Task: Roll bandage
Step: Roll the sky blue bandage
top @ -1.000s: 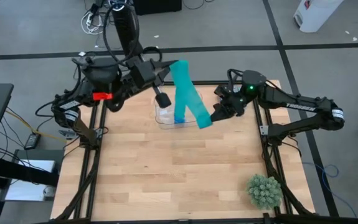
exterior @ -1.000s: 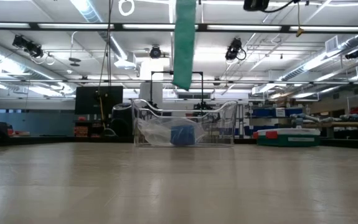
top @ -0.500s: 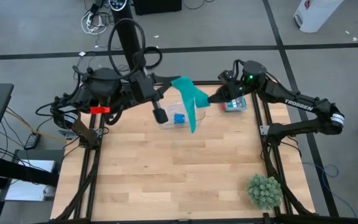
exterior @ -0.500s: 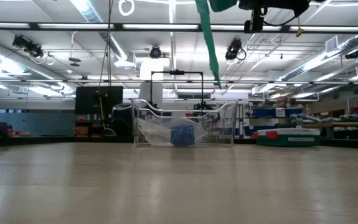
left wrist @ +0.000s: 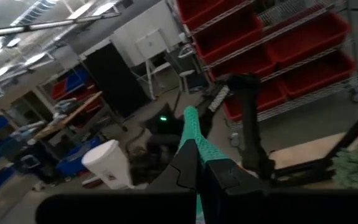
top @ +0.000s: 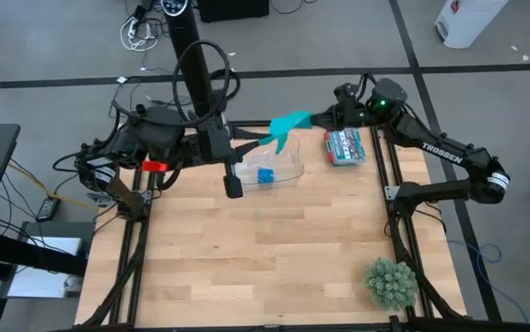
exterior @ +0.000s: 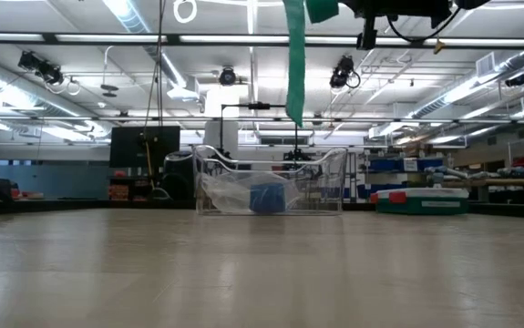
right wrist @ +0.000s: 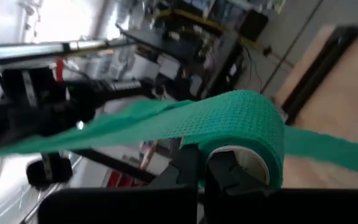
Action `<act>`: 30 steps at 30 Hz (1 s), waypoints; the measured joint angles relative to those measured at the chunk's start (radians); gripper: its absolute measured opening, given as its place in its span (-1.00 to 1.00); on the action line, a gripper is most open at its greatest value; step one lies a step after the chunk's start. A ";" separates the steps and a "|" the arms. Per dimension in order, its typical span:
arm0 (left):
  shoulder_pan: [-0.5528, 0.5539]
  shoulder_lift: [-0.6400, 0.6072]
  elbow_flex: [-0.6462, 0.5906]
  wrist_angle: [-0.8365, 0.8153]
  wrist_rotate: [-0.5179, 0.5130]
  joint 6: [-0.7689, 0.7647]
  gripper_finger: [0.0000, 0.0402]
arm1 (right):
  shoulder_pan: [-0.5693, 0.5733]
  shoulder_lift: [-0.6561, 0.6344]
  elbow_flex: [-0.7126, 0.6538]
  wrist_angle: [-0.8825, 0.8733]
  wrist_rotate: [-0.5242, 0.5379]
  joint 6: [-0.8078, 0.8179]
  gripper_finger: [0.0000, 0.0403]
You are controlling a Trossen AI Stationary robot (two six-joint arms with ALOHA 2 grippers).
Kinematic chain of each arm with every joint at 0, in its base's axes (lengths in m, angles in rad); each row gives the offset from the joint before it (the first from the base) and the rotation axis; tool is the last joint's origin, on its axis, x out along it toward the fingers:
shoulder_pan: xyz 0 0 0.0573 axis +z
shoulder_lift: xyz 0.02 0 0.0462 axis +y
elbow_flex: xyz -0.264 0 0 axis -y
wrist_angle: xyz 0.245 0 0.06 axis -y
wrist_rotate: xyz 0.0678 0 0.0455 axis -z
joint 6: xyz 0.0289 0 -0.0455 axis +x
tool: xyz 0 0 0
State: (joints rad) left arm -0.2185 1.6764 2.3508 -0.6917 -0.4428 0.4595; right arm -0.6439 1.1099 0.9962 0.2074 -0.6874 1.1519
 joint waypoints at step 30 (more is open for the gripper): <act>0.037 0.171 0.001 -0.092 -0.102 -0.389 -0.97 | -0.024 0.001 0.263 0.216 0.023 -0.009 -1.00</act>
State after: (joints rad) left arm -0.1816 1.8476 2.3520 -0.7837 -0.5449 0.0709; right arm -0.6680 1.1107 1.2593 0.4230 -0.6642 1.1431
